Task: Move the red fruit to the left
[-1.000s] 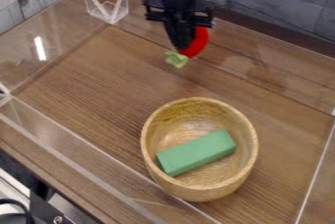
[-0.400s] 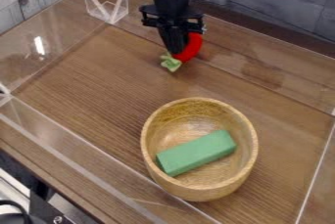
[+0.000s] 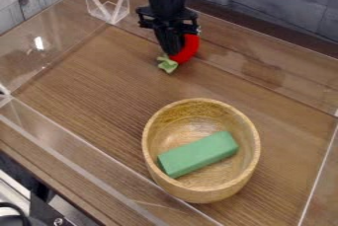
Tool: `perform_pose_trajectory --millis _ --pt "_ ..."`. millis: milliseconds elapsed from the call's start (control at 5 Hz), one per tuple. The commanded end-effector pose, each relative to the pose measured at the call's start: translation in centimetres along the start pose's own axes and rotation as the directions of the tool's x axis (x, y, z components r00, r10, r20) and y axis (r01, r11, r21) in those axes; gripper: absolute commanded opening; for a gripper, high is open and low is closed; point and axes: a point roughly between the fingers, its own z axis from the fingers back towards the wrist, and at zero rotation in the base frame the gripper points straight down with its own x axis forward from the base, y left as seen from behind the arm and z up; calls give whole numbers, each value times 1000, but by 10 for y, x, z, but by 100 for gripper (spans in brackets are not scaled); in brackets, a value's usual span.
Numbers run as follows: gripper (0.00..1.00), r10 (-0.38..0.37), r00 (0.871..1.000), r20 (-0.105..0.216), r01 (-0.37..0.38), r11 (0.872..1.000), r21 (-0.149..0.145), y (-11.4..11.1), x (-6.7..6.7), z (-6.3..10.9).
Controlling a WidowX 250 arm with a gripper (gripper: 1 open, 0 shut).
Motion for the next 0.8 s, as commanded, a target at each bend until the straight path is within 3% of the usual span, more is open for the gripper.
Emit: perform_pose_trajectory --millis 0,200,400,600 --pt "0 2 999 48 -2 1000 4 2 1 21" --pt "0 -38 996 75 39 999 -19 -3 3 51" --pt "0 -19 993 117 23 999 -34 -5 7 71" --pt "0 14 991 133 -9 999 -36 7 7 80"
